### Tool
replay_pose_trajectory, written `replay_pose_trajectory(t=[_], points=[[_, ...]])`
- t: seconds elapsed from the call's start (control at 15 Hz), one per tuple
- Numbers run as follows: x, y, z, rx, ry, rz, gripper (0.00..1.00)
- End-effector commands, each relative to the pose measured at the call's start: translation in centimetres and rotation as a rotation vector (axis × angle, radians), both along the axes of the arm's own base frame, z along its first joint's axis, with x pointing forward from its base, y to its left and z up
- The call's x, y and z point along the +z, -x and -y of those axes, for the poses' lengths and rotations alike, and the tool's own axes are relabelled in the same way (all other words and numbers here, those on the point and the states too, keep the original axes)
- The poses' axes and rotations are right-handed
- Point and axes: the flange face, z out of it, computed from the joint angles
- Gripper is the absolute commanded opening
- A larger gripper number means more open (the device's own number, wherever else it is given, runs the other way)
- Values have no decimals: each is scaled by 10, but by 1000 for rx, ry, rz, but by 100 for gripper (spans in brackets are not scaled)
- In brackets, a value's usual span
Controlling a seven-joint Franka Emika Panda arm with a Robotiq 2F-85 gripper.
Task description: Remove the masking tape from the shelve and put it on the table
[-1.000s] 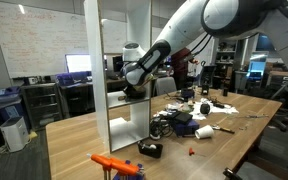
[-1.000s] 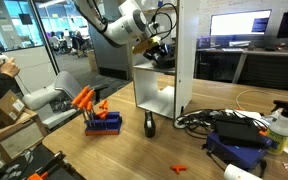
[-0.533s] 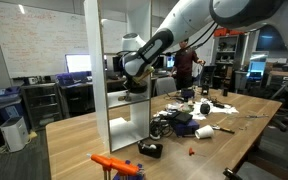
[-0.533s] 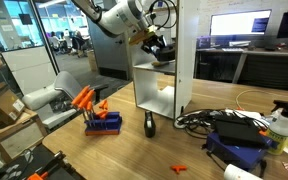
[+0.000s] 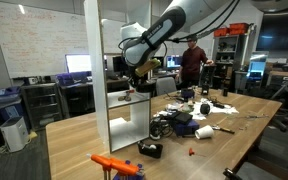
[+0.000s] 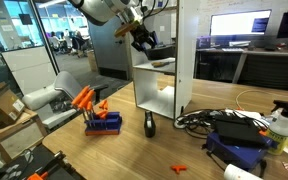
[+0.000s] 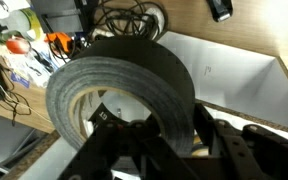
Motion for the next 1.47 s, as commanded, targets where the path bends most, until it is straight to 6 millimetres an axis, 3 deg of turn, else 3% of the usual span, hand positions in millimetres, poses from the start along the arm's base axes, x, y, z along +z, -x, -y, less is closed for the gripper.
replay_pose_trajectory(t=[0.0,0.33,0.6,0.93,1.4], points=[[41,50,8,-83,-3,-25,11],[62,106,27,-208,-87,-127,11],[56,144,44,-306,-270,-187,11],[23,179,72,-418,-448,-221,11],[-45,210,115,-423,-453,-118,11]])
